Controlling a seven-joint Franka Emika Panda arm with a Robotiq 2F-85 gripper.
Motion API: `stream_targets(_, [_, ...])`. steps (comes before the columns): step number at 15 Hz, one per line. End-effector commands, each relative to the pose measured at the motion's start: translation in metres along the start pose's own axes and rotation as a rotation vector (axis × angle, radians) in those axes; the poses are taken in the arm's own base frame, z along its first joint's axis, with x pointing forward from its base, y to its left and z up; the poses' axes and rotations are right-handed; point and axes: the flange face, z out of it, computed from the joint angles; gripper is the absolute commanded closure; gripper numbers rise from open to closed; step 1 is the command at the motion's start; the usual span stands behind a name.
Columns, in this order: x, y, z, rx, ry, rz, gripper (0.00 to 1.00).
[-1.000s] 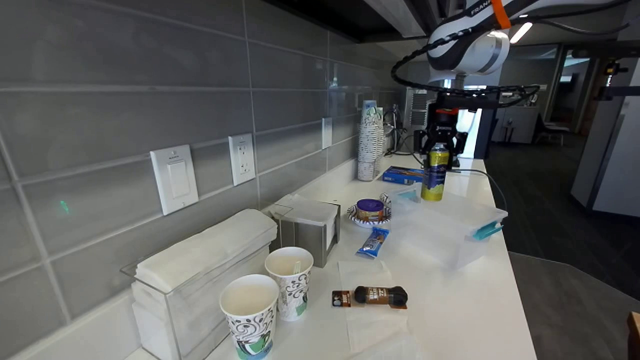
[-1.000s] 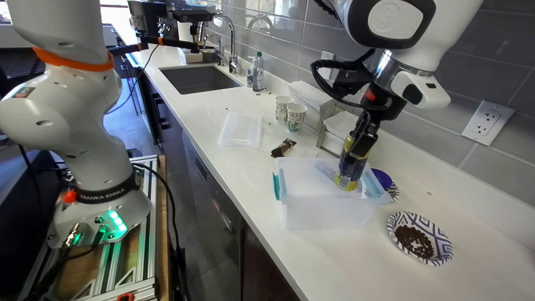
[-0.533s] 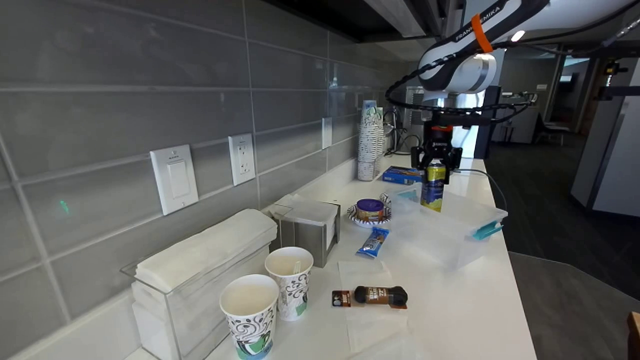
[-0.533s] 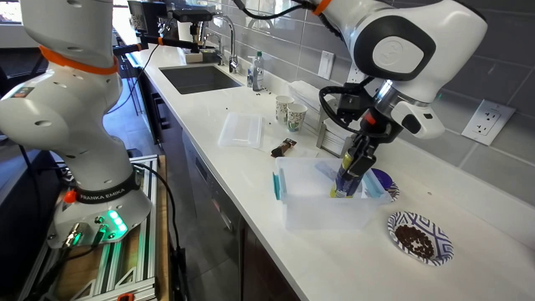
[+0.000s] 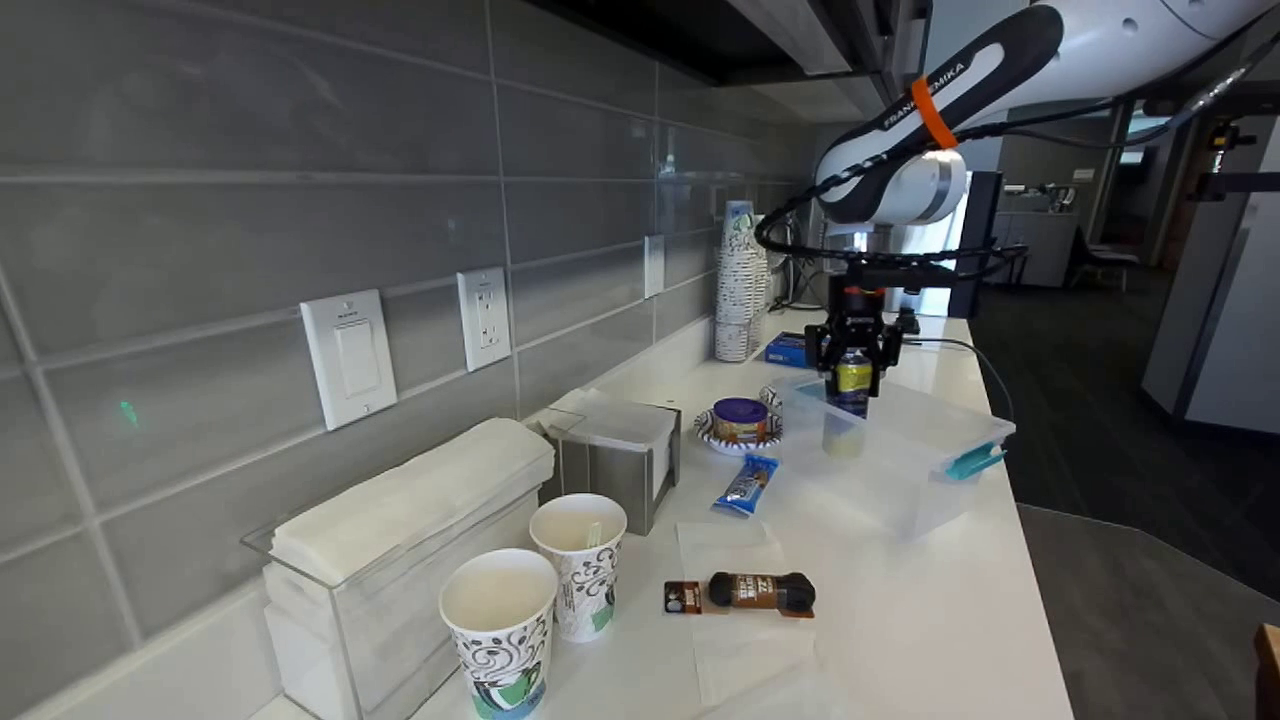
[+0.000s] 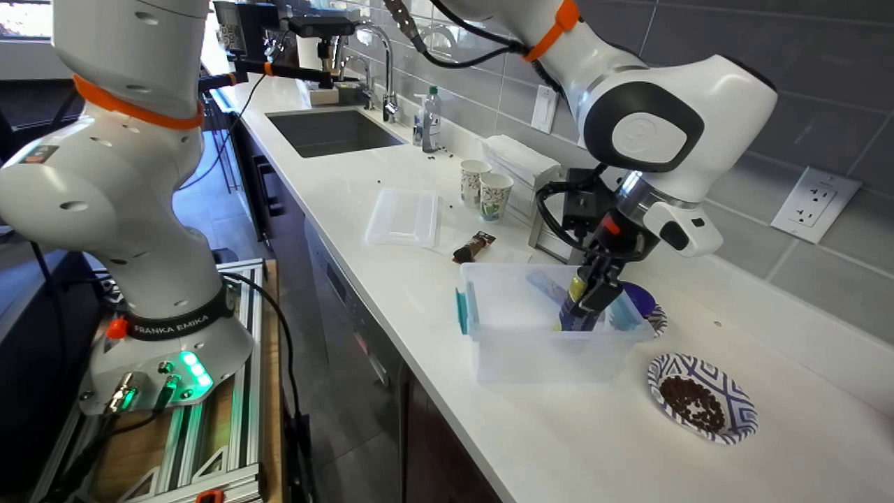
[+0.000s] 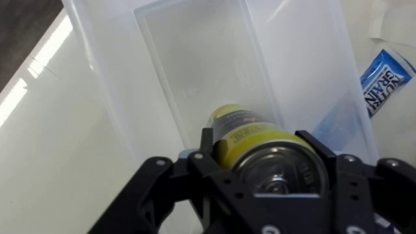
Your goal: Put the yellow and blue can in the clear container.
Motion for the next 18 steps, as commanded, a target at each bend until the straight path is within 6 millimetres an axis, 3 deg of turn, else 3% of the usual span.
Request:
stream_targets(1, [0.005,-0.012,0.006,0.003,0.017,-0.030,0.61])
stream_targets(10, [0.002,-0.013,0.008,-0.001,0.008,-0.045,0.60])
stream_targets(11, [0.001,-0.012,0.008,-0.008,0.005,-0.048,0.11])
stream_targets(14, [-0.004,-0.012,0.002,-0.016,0.016,-0.065,0.00])
stream_targets(18, [-0.021,-0.015,-0.014,-0.023,0.030,-0.086,0.00])
